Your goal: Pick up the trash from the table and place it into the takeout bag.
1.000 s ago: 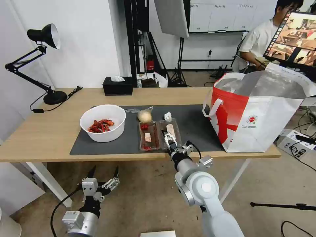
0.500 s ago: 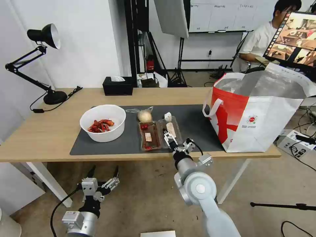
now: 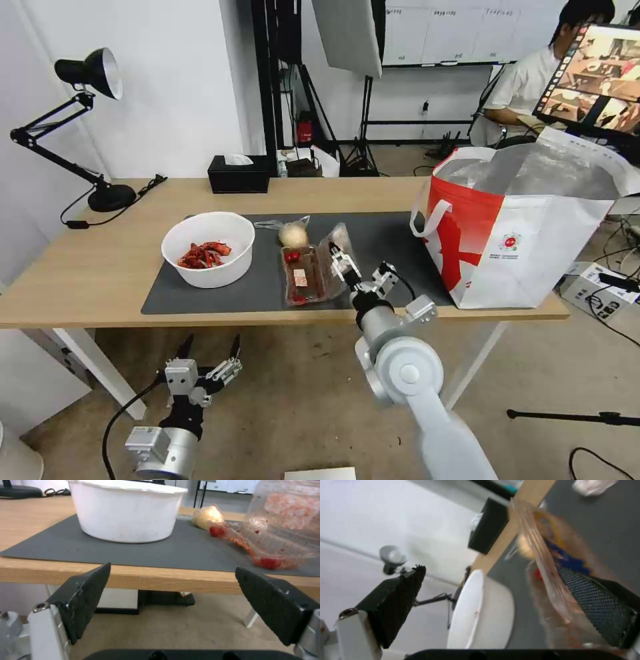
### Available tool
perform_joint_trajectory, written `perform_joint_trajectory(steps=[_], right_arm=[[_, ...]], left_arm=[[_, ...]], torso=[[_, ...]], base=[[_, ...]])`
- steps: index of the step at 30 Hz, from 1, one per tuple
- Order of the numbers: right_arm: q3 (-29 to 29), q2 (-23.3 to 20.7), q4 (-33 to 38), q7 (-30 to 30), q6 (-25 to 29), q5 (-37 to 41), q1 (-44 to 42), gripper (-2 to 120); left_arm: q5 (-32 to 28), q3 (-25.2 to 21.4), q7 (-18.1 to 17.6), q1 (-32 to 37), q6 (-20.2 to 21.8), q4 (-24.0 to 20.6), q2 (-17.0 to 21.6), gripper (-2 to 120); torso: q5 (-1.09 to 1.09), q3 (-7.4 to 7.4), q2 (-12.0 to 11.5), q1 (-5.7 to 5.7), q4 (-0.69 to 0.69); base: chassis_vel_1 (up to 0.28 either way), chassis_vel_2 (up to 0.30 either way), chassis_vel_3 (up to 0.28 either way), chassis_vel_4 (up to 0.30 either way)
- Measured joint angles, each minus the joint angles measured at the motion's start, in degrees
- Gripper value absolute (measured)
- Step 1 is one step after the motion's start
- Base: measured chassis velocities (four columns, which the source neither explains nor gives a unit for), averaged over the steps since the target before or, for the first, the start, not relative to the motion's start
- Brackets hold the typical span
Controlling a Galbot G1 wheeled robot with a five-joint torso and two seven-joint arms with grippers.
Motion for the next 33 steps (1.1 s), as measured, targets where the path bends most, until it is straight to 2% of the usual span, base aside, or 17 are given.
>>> perform_joint_trajectory(steps=[4,9,12,29,33], right_arm=[[-1.7,1.7,-2.5,0.3,-0.5,0.1,2.1,100],[-3.6,5.5,-10.7,4.4,-0.9,3.3,5.8,100],[-4.0,5.7,-12.2,5.2,-1.0,4.0,6.6,100],[-3.1,4.0,-10.6,4.6,-1.1,6.6,7.3,100],[-2.8,2.9,-10.3,1.5,-1.9,2.7,7.9,100]], left_arm=[[0.0,-0.2,0.0,0.2,0.0,-0.3,0.0,100],[-0.6,-0.9,0.0,0.3,0.0,-0.2,0.0,100],[-0.7,-0.8,0.0,0.3,0.0,-0.2,0.0,100],[-0.7,-0.8,0.0,0.4,0.0,-0.9,0.0,100],[-1.0,-0.9,-0.4,0.3,-0.2,-1.1,0.0,100]], torso=[[0.00,0.00,0.0,0.00,0.00],[0.00,0.01,0.0,0.01,0.02],[0.00,0.01,0.0,0.00,0.01],[0.02,0.00,0.0,0.00,0.00],[0.01,0.00,0.0,0.00,0.01]], base=[[0.000,0.000,0.000,0.000],[0.000,0.000,0.000,0.000],[0.000,0.000,0.000,0.000],[0.000,0.000,0.000,0.000],[0.000,0.000,0.000,0.000]])
